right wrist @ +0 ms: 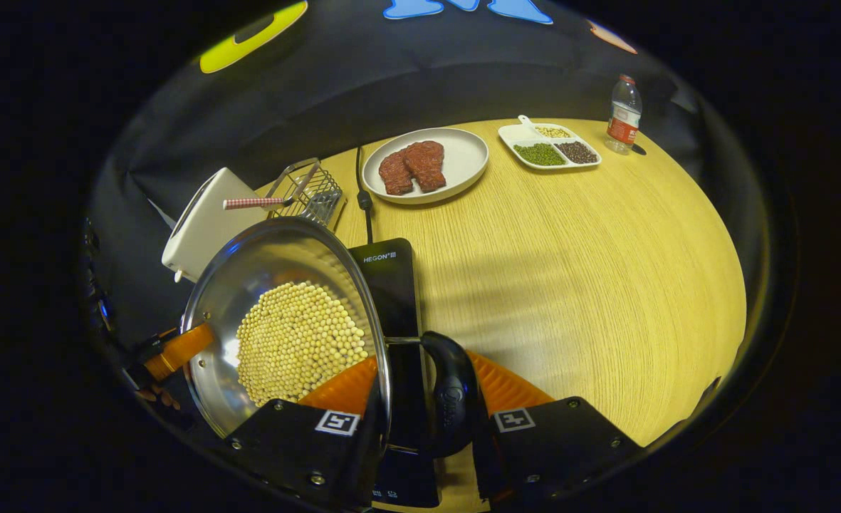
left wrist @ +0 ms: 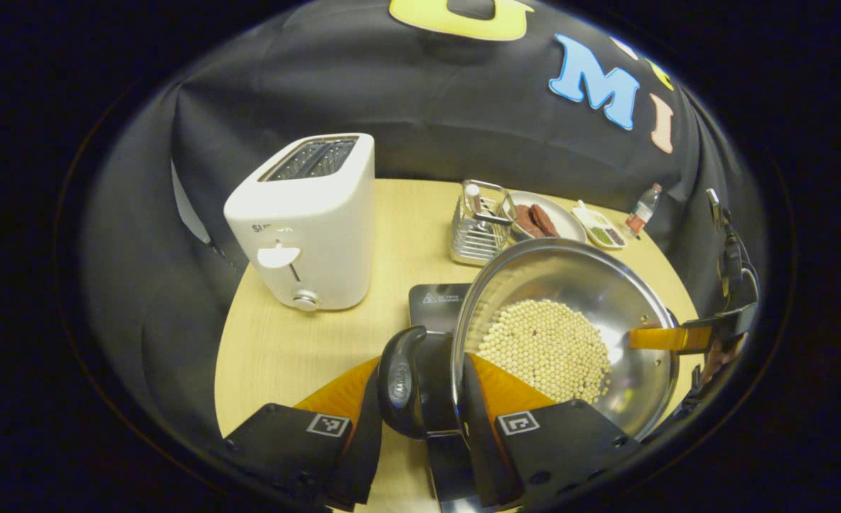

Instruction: First push the handle of the pot to place it horizontally, then grasp the pot with both hands and set it on the induction cooktop.

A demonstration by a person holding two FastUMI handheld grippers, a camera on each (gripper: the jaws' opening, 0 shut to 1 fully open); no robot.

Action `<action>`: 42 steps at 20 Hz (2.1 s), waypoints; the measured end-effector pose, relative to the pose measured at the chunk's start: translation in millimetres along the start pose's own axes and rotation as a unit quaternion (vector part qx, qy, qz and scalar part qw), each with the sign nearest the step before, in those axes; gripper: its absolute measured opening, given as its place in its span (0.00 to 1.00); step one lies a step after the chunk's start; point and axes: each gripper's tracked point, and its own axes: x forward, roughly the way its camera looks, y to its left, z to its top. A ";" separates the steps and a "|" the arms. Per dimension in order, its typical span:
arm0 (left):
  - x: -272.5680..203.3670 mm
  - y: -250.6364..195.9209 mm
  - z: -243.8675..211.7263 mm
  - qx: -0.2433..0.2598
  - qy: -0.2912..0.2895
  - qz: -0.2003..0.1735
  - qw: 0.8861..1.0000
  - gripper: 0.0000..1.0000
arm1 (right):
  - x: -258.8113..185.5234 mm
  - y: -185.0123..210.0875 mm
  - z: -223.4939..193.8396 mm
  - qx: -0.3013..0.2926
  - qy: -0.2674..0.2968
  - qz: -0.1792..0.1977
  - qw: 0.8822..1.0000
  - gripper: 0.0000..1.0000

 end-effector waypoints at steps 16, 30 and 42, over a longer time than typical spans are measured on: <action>-95.0 -0.9 80.0 -0.051 -0.184 0.055 0.980 0.90 | -88.4 -16.8 80.6 -0.031 -0.194 0.037 0.980 0.97; -270.3 -328.7 192.6 -0.020 -0.400 -0.005 0.916 0.97 | -326.7 -141.1 163.2 -0.063 -0.425 0.005 0.903 0.98; -335.8 -450.7 186.4 -0.007 -0.441 0.029 0.897 0.97 | -423.9 -220.5 171.6 -0.072 -0.470 0.009 0.879 0.98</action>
